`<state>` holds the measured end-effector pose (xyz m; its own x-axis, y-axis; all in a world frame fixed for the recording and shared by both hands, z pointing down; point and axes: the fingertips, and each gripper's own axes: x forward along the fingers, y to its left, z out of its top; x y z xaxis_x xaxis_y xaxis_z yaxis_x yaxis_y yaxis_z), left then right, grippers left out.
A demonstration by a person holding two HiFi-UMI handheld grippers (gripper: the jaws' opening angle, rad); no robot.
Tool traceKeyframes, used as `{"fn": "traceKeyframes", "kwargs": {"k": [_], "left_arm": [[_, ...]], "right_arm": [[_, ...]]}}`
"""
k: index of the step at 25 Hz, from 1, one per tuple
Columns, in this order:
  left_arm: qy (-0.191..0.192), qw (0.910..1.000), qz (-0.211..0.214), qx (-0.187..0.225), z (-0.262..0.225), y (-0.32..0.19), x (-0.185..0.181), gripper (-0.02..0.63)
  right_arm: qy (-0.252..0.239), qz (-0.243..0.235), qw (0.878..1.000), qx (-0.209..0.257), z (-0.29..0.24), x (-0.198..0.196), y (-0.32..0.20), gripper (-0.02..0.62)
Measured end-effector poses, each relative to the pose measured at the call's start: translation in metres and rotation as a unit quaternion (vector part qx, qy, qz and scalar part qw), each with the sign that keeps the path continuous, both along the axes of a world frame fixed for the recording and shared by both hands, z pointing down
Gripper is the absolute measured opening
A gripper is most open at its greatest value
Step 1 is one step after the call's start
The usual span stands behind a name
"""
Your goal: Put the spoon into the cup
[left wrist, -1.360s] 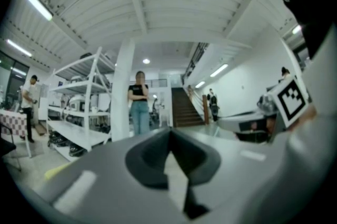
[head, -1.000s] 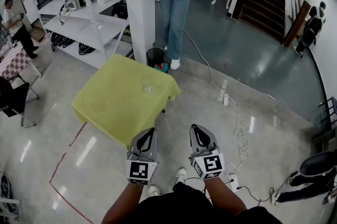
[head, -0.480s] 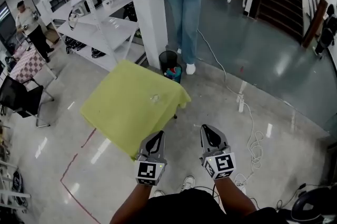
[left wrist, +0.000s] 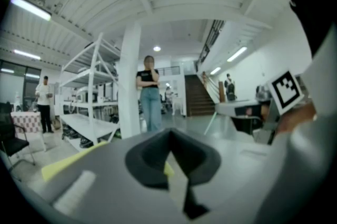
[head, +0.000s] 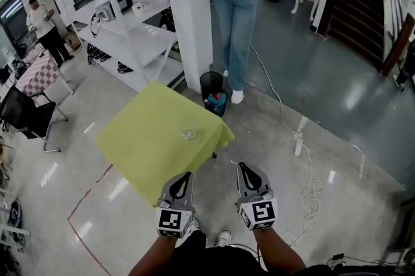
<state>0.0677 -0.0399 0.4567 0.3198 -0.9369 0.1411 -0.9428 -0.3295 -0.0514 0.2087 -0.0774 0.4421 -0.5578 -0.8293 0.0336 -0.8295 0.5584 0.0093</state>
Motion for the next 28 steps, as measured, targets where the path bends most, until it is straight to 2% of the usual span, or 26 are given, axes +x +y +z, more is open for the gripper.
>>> {"fn": "traceKeyframes", "kwargs": {"k": [8, 12, 18, 28], "left_arm": [[0.007, 0.9997, -0.010, 0.023, -0.001, -0.050, -0.025, 0.006], [0.008, 0.9996, -0.023, 0.016, -0.003, -0.076, -0.053, 0.006], [0.011, 0.9985, -0.024, 0.047, -0.015, -0.118, -0.100, 0.006], [0.019, 0.9965, -0.057, 0.058, -0.014, -0.159, -0.165, 0.006]], "right_arm": [[0.019, -0.017, 1.000, 0.005, 0.003, -0.035, -0.049, 0.011], [0.028, -0.031, 0.999, 0.008, -0.003, -0.067, -0.074, 0.011], [0.039, -0.044, 0.998, 0.017, -0.009, -0.122, -0.113, 0.011], [0.041, -0.066, 0.997, 0.010, -0.005, -0.188, -0.158, 0.011]]}}
